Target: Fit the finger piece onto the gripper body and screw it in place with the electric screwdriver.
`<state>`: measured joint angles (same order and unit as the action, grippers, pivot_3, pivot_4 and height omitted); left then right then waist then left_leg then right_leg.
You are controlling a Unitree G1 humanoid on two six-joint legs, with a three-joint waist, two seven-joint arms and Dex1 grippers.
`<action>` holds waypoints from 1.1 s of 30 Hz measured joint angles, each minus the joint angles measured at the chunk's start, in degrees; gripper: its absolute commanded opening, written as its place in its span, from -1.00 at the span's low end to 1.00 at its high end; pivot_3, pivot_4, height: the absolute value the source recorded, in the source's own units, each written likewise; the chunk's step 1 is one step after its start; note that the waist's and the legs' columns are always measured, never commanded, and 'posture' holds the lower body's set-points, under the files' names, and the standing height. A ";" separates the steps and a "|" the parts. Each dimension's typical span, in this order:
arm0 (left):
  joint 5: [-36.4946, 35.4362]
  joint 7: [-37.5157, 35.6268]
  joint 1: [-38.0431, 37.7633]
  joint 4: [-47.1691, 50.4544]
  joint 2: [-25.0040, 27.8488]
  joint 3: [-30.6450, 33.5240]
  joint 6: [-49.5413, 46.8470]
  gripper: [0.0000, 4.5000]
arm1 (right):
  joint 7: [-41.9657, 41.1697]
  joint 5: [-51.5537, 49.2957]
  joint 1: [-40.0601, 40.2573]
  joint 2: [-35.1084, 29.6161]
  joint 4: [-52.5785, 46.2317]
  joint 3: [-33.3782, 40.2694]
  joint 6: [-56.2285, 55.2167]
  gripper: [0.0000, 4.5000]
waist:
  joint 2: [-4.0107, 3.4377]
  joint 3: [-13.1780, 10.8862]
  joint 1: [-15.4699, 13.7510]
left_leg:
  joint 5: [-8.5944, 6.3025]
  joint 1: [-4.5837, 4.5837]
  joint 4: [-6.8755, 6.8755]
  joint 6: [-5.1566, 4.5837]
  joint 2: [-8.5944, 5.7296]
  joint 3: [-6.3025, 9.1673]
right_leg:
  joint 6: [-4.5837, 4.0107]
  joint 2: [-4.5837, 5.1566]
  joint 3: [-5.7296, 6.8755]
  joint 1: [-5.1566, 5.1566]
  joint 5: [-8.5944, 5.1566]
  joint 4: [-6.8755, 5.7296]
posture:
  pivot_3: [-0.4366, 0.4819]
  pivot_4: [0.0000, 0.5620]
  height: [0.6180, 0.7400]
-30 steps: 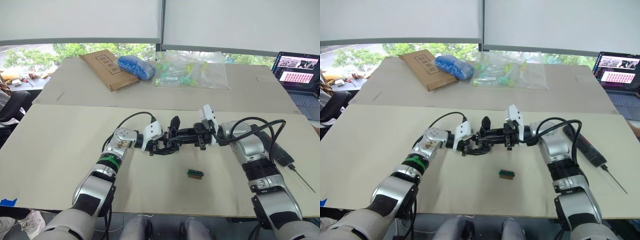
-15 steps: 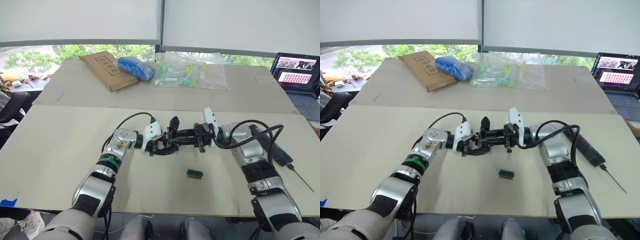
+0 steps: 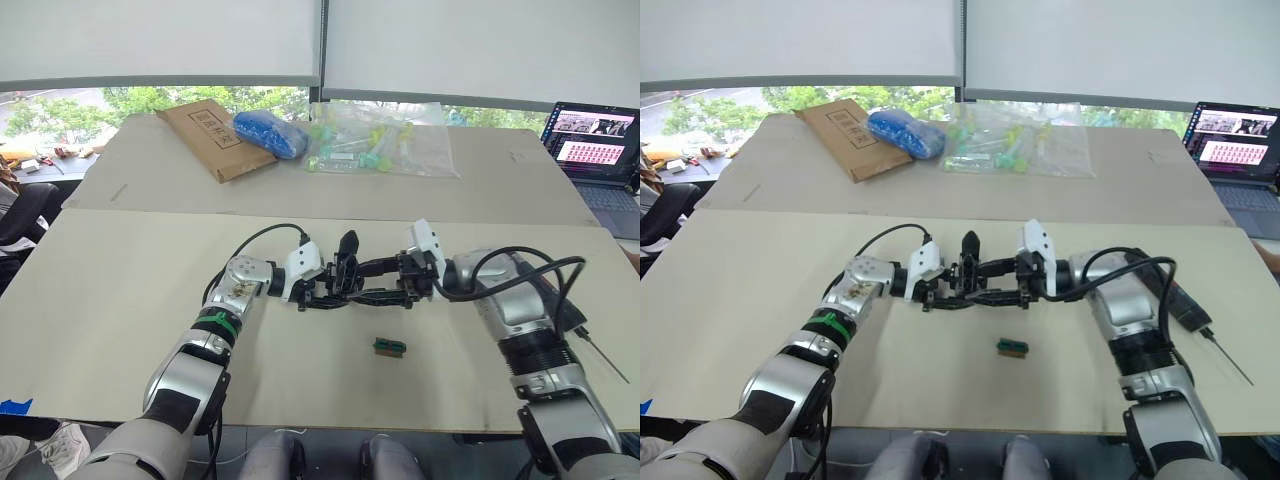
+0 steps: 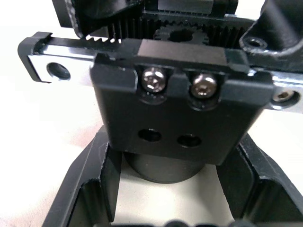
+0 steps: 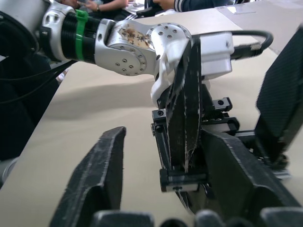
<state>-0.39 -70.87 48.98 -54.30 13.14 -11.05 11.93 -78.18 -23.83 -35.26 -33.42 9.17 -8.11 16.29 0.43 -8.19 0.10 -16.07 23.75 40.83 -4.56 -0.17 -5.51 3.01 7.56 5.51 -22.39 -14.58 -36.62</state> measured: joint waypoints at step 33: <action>-32.13 -5.75 -24.55 78.77 35.38 11.93 -47.38 1.00 | 14.80 25.50 -0.37 -35.62 21.21 -1.00 9.07 0.98 | -0.61 -0.55 0.25 | 0.01 0.02 -0.21 0.03 0.06 -0.06 | 0.02 0.01 -0.04 0.05 -0.04 0.75 | -0.05 -0.47 1.00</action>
<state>-32.52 -76.63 24.43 24.47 48.52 0.88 -35.45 -63.38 1.66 -35.63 -69.05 30.39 -9.11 25.36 -0.18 -8.74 0.35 -16.05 23.77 40.63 -4.52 -0.11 -5.57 3.03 7.57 5.47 -22.34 -14.62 -35.87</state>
